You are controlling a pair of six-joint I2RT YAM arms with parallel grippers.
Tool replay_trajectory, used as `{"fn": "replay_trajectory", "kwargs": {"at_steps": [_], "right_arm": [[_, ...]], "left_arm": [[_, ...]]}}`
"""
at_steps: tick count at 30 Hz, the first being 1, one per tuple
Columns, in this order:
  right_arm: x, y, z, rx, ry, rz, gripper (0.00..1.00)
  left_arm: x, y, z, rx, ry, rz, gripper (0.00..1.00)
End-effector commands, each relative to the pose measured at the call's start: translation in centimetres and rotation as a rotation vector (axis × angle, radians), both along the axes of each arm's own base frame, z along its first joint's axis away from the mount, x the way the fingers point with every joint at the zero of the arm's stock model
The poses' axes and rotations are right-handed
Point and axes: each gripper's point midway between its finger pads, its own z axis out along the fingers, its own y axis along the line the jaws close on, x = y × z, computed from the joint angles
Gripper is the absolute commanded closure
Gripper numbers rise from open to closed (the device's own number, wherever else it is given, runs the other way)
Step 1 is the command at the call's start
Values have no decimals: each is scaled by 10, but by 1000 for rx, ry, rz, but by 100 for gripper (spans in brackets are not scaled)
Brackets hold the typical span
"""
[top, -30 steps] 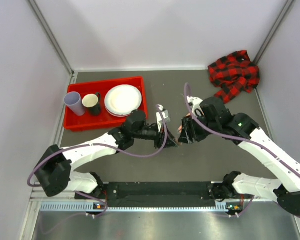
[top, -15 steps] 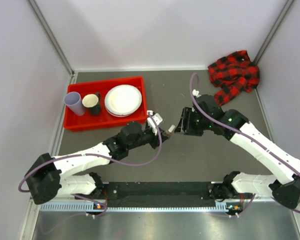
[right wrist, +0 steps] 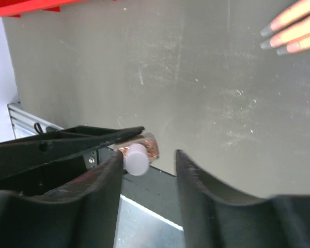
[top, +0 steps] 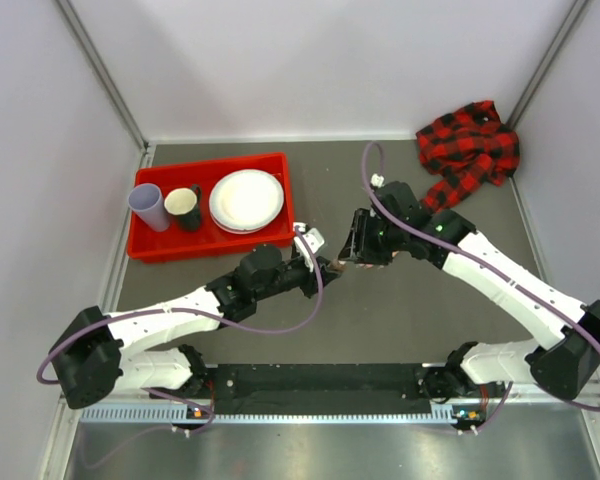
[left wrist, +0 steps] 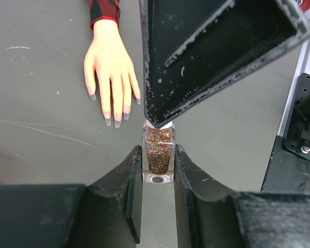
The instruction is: Paint the nails
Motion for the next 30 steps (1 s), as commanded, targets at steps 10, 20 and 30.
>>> {"fn": "replay_trajectory", "kwargs": {"at_steps": [10, 20, 30], "right_arm": [[2, 16, 18, 56, -51, 73, 78], [-15, 25, 23, 94, -189, 346, 100], [-80, 39, 52, 352, -468, 861, 100]], "left_arm": [[-7, -4, 30, -94, -78, -45, 100], [-36, -7, 47, -136, -49, -184, 100], [-143, 0, 102, -316, 59, -776, 100]]}}
